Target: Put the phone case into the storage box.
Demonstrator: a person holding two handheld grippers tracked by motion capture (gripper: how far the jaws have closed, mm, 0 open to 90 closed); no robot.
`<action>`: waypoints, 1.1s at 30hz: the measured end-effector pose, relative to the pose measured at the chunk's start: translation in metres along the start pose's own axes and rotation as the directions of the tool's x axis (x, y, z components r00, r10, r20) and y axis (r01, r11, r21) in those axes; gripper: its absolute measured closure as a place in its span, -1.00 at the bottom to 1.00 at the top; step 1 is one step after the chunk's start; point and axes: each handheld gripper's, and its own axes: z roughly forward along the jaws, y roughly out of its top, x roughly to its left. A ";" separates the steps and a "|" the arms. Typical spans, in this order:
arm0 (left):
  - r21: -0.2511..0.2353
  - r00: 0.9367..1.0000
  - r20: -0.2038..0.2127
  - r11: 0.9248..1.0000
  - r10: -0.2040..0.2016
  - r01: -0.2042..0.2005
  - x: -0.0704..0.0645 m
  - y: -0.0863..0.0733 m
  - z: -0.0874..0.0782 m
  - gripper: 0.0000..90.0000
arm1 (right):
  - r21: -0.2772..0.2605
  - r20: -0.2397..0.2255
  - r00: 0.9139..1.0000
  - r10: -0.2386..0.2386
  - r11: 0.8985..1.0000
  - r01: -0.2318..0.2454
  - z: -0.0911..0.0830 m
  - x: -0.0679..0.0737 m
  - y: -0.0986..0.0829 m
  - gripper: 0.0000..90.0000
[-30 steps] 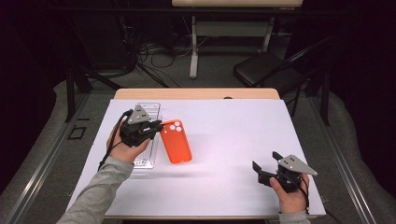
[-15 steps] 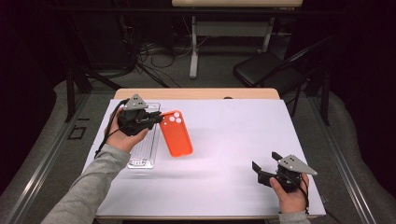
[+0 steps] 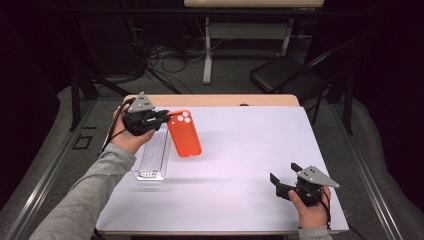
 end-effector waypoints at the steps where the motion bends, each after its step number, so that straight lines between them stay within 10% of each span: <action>1: -0.004 1.000 -0.003 1.000 0.009 -0.009 0.001 0.001 0.000 0.79 | 0.000 0.001 1.000 0.000 1.000 0.000 0.000 0.000 0.000 -0.65; 33: -0.006 0.990 -0.131 0.998 0.055 -0.056 0.057 0.001 0.012 0.78 | 0.010 0.004 1.000 0.001 1.000 -0.001 0.002 0.000 -0.002 -0.64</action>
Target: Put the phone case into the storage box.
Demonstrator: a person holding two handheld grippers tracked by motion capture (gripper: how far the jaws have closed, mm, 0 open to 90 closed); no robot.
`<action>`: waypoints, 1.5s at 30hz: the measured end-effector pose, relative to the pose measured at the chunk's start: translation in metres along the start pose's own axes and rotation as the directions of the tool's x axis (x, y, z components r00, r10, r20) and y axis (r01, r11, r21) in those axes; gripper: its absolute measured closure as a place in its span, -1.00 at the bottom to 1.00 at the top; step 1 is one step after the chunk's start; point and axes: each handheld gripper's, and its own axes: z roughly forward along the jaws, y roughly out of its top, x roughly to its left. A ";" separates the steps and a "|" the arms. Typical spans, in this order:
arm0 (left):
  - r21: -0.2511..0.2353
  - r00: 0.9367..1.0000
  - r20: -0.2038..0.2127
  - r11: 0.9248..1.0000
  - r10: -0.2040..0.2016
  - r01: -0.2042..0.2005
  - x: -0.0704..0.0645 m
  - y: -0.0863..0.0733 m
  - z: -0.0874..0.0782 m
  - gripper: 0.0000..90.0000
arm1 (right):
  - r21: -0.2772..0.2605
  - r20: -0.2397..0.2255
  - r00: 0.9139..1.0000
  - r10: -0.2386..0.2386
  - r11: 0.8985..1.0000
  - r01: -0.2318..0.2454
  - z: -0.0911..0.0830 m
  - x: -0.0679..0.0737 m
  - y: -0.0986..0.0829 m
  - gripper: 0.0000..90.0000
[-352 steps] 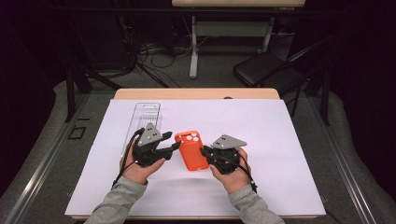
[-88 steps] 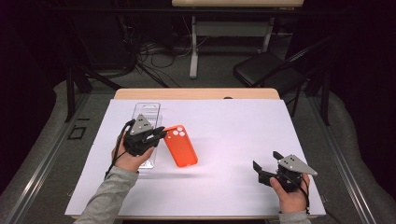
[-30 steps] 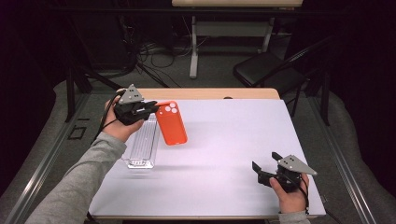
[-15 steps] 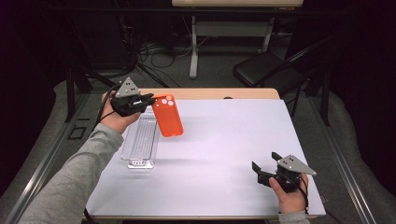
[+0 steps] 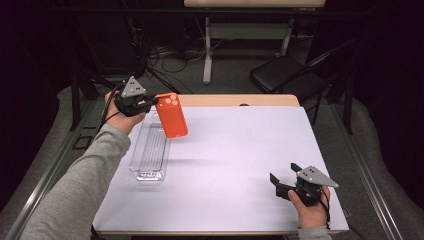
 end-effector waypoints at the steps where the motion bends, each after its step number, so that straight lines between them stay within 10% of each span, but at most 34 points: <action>1: 0.001 1.000 -0.005 1.000 -0.003 0.003 0.002 -0.001 0.001 0.78 | 0.003 -0.002 1.000 -0.002 1.000 0.002 0.000 0.000 0.000 -0.64; 18: 0.016 0.995 -0.089 0.999 -0.038 0.040 0.041 -0.006 -0.002 0.78 | 0.004 0.003 1.000 -0.004 1.000 0.004 0.003 0.002 -0.001 -0.64; 45: 0.012 0.987 -0.160 1.000 0.023 -0.021 0.068 -0.012 0.010 0.78 | 0.004 0.021 1.000 -0.007 1.000 0.007 0.004 0.003 -0.001 -0.63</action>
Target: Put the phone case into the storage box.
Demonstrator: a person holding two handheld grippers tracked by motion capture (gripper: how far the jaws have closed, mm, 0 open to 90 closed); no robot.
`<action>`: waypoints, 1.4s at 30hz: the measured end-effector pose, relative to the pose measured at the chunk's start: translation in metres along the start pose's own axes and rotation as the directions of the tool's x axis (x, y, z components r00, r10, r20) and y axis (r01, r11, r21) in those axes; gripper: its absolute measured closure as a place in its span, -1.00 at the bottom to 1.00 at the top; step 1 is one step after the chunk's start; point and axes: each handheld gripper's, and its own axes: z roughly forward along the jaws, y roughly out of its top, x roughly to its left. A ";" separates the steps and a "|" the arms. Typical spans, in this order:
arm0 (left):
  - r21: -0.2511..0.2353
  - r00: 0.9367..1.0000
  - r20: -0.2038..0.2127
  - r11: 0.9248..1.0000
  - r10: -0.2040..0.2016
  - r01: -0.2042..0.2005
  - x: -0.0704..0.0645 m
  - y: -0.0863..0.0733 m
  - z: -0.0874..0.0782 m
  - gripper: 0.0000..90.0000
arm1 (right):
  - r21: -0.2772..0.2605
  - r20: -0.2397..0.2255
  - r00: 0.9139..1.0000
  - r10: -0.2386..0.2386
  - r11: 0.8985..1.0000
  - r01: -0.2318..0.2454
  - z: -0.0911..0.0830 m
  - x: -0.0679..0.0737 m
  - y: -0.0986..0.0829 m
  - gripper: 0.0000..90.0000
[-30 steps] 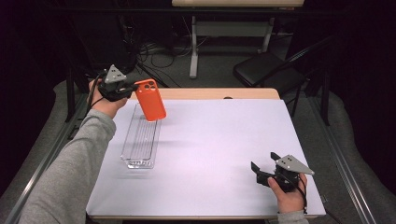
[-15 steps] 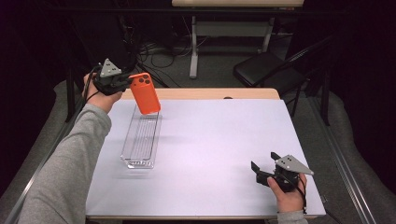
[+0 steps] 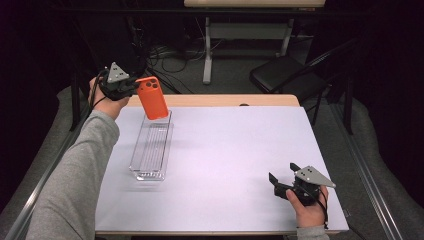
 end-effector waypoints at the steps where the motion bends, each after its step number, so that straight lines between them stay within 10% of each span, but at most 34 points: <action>1: -0.002 1.000 -0.002 1.000 0.002 -0.002 0.001 0.000 0.001 0.78 | -0.002 0.000 1.000 -0.003 1.000 0.003 0.000 0.000 0.000 -0.63; 17: -0.030 0.987 -0.044 0.987 0.156 -0.158 -0.007 -0.009 0.018 0.79 | -0.002 -0.001 1.000 -0.004 1.000 0.004 0.001 -0.002 -0.001 -0.63; 42: -0.055 0.975 -0.056 0.974 0.216 -0.219 -0.021 -0.026 0.039 0.79 | -0.004 0.000 1.000 -0.004 1.000 0.004 0.000 -0.002 -0.001 -0.63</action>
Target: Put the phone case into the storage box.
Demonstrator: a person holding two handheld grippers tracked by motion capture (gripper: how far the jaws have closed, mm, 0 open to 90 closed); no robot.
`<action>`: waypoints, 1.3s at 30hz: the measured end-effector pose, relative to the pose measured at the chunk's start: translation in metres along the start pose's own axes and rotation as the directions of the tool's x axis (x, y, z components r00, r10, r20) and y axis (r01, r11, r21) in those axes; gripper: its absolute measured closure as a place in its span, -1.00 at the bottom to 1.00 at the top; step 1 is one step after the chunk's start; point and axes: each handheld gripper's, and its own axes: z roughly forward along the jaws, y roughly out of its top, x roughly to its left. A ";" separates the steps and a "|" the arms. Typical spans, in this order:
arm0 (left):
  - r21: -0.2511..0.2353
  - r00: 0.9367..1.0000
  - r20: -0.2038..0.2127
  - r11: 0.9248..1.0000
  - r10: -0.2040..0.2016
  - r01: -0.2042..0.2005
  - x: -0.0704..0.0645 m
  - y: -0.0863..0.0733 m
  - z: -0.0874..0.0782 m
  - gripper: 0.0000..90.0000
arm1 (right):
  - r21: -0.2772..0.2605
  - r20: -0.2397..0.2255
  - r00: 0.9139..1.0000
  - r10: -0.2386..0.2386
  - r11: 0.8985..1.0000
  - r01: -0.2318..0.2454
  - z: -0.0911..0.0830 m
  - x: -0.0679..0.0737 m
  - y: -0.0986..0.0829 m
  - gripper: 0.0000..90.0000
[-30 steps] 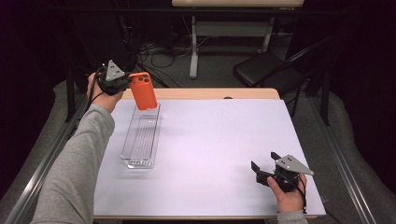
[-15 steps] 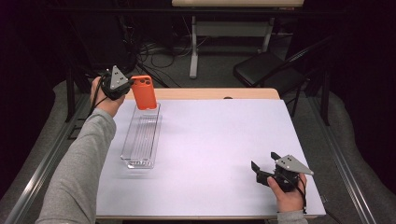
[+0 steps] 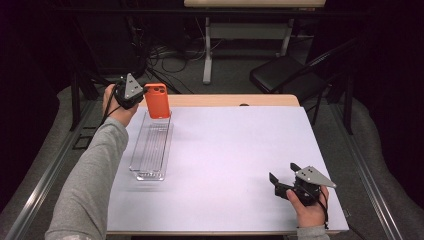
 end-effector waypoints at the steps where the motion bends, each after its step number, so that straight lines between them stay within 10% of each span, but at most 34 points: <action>1: 0.002 1.000 -0.001 1.000 -0.002 0.002 -0.001 -0.002 0.001 0.79 | 0.000 0.000 1.000 0.001 1.000 -0.001 0.000 0.000 0.000 -0.63; 39: 0.016 1.000 -0.012 1.000 0.013 -0.013 -0.021 -0.021 0.017 0.79 | 0.015 -0.005 1.000 0.005 1.000 -0.005 0.002 0.000 -0.002 -0.63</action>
